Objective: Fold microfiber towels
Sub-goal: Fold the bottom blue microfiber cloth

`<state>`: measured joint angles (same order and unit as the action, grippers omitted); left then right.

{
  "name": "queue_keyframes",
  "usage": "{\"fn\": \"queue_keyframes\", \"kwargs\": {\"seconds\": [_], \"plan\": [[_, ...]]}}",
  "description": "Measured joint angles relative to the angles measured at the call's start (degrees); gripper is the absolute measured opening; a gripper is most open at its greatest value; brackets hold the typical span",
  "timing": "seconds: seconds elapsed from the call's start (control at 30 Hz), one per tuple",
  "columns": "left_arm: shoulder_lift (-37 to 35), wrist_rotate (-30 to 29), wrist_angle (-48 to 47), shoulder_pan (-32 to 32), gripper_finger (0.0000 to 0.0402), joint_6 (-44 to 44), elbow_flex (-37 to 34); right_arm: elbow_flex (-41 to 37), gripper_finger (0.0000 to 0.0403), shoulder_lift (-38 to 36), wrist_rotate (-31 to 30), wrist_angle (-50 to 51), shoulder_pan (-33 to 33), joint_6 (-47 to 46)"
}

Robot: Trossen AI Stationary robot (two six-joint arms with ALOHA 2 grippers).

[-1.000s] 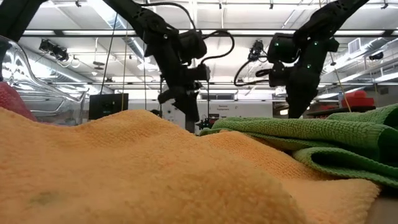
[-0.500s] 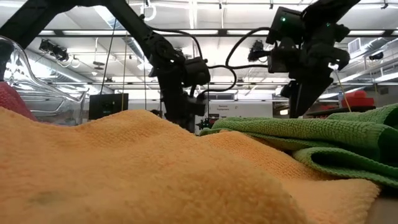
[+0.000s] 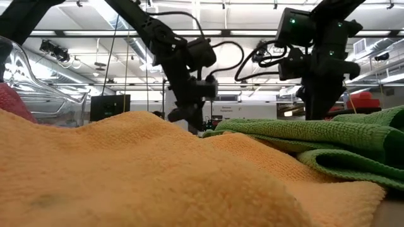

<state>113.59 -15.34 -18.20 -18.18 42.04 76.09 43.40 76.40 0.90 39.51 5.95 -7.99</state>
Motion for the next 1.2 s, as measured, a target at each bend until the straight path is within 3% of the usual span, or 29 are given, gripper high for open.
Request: {"fn": "queue_keyframes", "kwargs": {"seconds": [0.17,0.47,0.67,0.83,1.2], "plan": [[0.74,8.48,5.0,5.36,0.0056,-9.95,0.0,0.0,0.0166,0.0,-4.3,-0.07,1.07,1.87],[3.55,8.55,20.65,12.43,0.0092,-30.87,0.07,0.0,0.0166,0.0,-4.54,-0.46,3.63,3.49],[7.75,8.55,27.23,14.36,0.0095,-35.53,0.04,0.0,0.0166,-1.1,-4.54,-0.02,3.66,3.52],[10.39,8.57,25.6,14.93,0.008,-35.4,0.06,0.0,0.0166,-3.82,-4.52,0.47,3.65,3.22],[7.6,12.35,5.55,16.59,0.0042,-33.86,0.37,0.02,0.0166,-5.7,-3.22,-0.49,3.61,3.48]]}}
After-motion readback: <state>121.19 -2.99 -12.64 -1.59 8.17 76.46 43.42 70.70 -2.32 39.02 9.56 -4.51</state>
